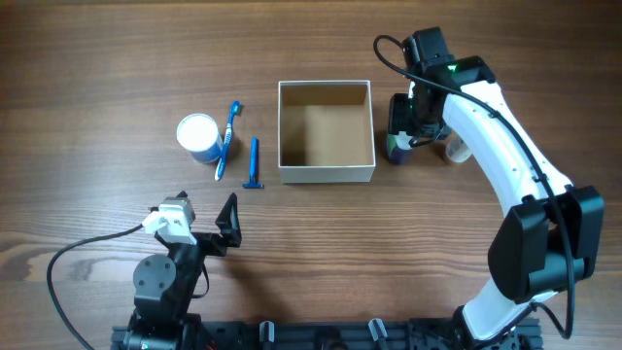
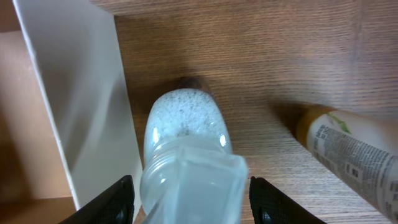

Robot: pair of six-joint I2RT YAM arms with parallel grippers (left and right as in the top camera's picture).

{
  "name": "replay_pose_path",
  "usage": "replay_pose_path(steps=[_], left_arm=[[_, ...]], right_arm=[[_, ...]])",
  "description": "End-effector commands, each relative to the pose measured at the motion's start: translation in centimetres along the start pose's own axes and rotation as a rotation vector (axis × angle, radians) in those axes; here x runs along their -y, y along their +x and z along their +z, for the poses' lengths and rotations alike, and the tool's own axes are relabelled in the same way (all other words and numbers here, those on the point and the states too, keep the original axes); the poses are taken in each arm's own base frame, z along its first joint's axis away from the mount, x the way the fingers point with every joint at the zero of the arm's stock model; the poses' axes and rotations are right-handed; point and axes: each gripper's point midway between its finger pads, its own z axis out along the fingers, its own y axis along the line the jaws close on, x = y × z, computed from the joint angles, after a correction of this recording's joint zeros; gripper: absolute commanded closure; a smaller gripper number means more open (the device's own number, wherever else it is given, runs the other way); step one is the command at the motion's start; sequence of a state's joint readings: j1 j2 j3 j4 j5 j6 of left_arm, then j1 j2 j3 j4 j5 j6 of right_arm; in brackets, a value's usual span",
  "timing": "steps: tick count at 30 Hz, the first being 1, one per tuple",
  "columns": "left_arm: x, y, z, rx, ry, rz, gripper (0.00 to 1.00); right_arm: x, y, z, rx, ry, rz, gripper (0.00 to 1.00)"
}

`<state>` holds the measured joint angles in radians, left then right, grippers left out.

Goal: Pack container
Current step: 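Grasp the blue soap pump bottle with the right gripper, then lift the soap bottle and lower it into the white box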

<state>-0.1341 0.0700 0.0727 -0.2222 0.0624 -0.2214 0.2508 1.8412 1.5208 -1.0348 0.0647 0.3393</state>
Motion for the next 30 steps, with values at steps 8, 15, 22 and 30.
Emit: replay_pose_path(steps=[8,15,22,30], left_arm=[[0.0,0.0,0.0,0.004,0.005,0.014,0.0],[0.0,0.0,0.0,0.004,0.004,0.014,0.0],[0.0,0.0,0.0,0.004,0.005,0.014,0.0],[0.0,0.0,0.0,0.004,0.005,0.014,0.0]], right_arm=[[0.5,-1.2,0.3,0.043,0.036,0.01,0.44],[0.6,-0.1,1.5,0.012,0.031,0.008,0.37],[0.5,-0.4,1.8,0.029,0.025,0.008,0.53],[0.7,-0.6,-2.2,0.103,0.0,-0.014,0.76]])
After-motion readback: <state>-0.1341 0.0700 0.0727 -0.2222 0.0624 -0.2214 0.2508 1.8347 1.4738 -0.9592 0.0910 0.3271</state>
